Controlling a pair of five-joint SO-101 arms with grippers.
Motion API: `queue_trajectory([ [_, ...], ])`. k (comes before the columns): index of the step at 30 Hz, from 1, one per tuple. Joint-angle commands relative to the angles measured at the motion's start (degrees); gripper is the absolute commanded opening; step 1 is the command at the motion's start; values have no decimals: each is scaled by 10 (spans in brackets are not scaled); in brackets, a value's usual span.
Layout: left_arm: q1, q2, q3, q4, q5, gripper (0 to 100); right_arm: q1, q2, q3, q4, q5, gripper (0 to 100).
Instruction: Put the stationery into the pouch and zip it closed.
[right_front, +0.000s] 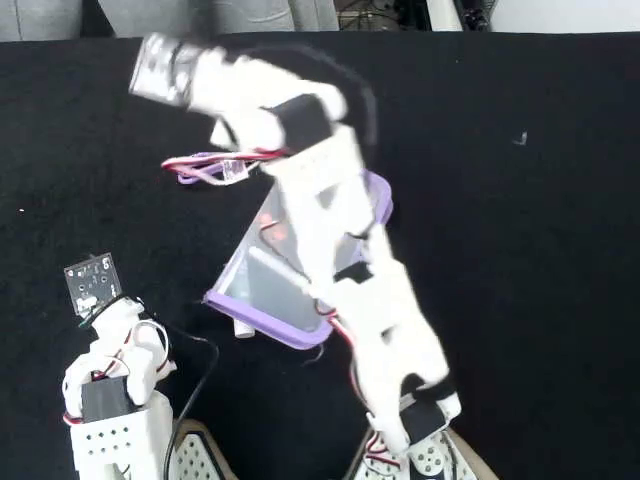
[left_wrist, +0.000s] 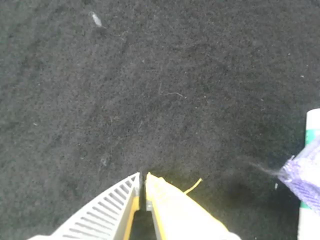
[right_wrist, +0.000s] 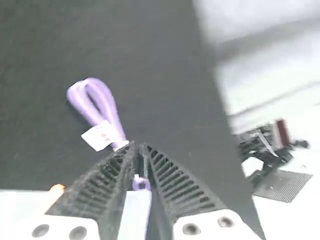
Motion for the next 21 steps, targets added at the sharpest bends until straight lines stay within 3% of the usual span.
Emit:
queue_trajectory([
  [1,-2,-1,13,-7,-1,30,44,-147,-29,18,-70,15],
  [10,0,-1,13,-7,-1,30,103,-294,-29,55,-148,15],
  [21,4,-1,13,-7,-1,30,126,-311,-29,55,-154,15],
])
